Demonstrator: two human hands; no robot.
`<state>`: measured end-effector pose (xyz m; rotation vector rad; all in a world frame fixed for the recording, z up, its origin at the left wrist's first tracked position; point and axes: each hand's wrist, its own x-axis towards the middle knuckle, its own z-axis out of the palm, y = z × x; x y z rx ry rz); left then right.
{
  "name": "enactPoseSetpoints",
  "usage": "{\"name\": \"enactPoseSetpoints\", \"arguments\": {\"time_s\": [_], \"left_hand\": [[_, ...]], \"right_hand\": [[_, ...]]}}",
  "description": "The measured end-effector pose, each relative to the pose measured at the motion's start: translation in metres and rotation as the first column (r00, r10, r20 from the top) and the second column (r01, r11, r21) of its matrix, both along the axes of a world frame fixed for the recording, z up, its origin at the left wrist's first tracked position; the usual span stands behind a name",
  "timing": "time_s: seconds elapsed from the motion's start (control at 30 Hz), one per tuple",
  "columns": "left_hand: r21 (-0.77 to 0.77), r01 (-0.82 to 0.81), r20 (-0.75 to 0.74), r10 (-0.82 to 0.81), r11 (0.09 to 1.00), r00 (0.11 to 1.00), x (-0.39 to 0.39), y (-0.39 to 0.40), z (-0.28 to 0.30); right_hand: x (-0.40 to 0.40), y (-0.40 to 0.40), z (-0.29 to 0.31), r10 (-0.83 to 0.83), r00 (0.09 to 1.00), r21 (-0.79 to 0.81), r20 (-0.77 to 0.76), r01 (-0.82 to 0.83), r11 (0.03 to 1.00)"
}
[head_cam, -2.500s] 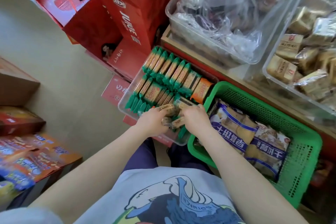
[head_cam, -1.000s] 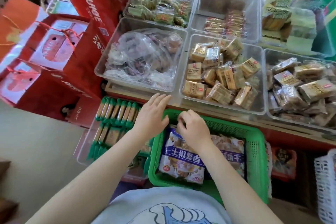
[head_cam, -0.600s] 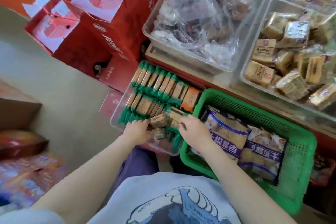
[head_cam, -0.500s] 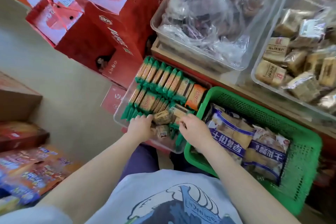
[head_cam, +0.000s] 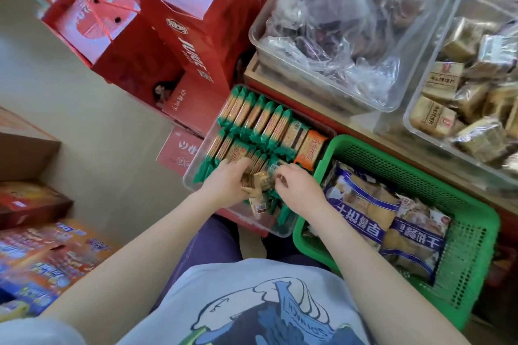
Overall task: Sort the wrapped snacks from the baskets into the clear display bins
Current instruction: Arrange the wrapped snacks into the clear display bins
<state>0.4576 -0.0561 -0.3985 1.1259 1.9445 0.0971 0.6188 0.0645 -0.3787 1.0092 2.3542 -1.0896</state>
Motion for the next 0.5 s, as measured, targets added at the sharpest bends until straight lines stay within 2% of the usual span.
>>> {"name": "enactPoseSetpoints", "arguments": {"time_s": [0.17,0.23,0.33,0.43,0.5], "left_hand": [[0.291,0.011,0.010,-0.014,0.957,1.000,0.013,0.043,0.048],[0.387,-0.005,0.029,-0.007,0.922,1.000,0.025,0.065,0.068],[0.531,0.062,0.003,-0.075,0.845,0.997,0.051,0.098,0.095],[0.665,0.038,-0.033,-0.021,0.746,0.999,0.080,0.129,0.110],[0.712,0.051,-0.101,0.030,0.700,0.994,0.094,0.149,0.115]], "right_hand": [[-0.007,0.013,0.039,-0.022,0.994,-0.049,-0.108,0.017,0.999],[0.003,0.026,0.055,-0.080,0.983,0.017,-0.168,0.084,0.996],[0.036,0.052,0.079,-0.103,0.959,0.164,-0.263,0.149,0.975],[0.080,0.077,0.102,-0.221,0.902,0.242,-0.370,0.323,0.915],[0.109,0.092,0.116,-0.327,0.820,0.283,-0.470,0.491,0.824]]}}
